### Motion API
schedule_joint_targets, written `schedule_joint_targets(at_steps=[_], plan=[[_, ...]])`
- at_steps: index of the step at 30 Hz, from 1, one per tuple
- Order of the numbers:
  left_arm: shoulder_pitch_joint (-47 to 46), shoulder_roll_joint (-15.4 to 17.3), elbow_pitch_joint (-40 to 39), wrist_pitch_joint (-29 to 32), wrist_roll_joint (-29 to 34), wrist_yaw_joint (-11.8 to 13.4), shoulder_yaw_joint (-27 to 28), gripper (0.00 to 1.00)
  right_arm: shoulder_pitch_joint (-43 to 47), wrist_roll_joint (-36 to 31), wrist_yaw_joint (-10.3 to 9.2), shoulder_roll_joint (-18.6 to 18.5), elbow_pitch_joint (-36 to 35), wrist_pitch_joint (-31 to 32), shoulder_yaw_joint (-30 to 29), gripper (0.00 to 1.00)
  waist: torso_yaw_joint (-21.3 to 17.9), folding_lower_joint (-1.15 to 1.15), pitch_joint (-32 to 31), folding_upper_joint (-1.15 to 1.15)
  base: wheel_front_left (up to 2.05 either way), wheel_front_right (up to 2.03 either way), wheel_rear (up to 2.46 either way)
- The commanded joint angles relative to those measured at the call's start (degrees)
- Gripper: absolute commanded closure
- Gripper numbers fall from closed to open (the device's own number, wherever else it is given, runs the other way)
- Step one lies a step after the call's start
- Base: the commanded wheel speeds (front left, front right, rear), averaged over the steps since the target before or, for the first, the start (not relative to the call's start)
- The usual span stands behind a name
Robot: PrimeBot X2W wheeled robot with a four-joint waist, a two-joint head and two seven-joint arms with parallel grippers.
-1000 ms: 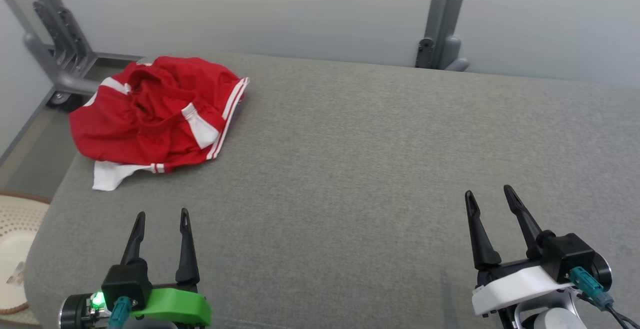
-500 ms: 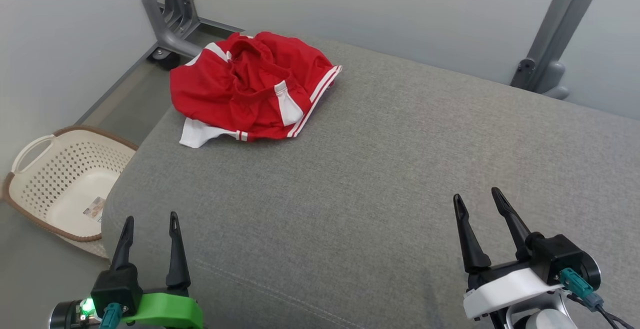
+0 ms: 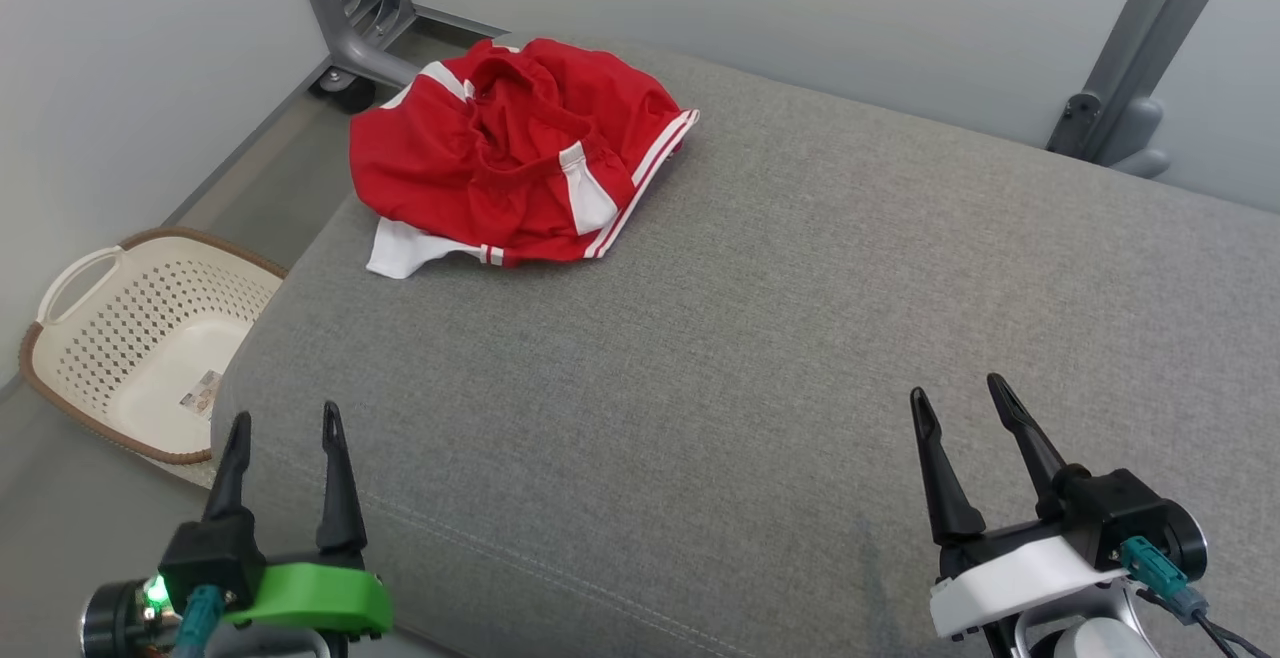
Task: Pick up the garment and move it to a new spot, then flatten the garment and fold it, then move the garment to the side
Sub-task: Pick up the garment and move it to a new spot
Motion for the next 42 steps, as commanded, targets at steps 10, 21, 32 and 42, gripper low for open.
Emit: schedule_joint_targets(at_steps=[10, 21, 32, 42], plan=[[-14.90, 6.50, 2.16, 0.01, 0.65, -2.78, 3.52, 0.00, -3.63, -3.80, -0.02, -0.29, -1.23, -0.19, 0.45, 0.00, -8.26, 0.00, 8.59, 0.56, 0.00, 0.00, 0.00], [-35.16, 13.91, 16.92, 4.56, -1.71, -7.26, 2.79, 0.00, -6.10, -8.67, -0.02, -0.25, -3.08, -0.19, -1.45, 0.00, -16.90, 0.00, 19.09, 0.56, 0.00, 0.00, 0.00], [-43.23, 16.44, 33.63, 7.81, -4.47, -8.73, -3.38, 0.00, -6.87, -10.00, -0.02, -0.23, -5.17, -0.19, -2.74, 0.00, -19.34, 0.00, 25.30, 0.56, 0.00, 0.00, 0.00], [-45.87, 17.97, 41.62, 7.91, -6.80, -8.80, -4.87, 0.00, -7.40, -9.93, -0.02, -0.23, -5.30, -0.19, -2.76, 0.00, -19.25, 0.00, 26.28, 0.56, 0.00, 0.00, 0.00]])
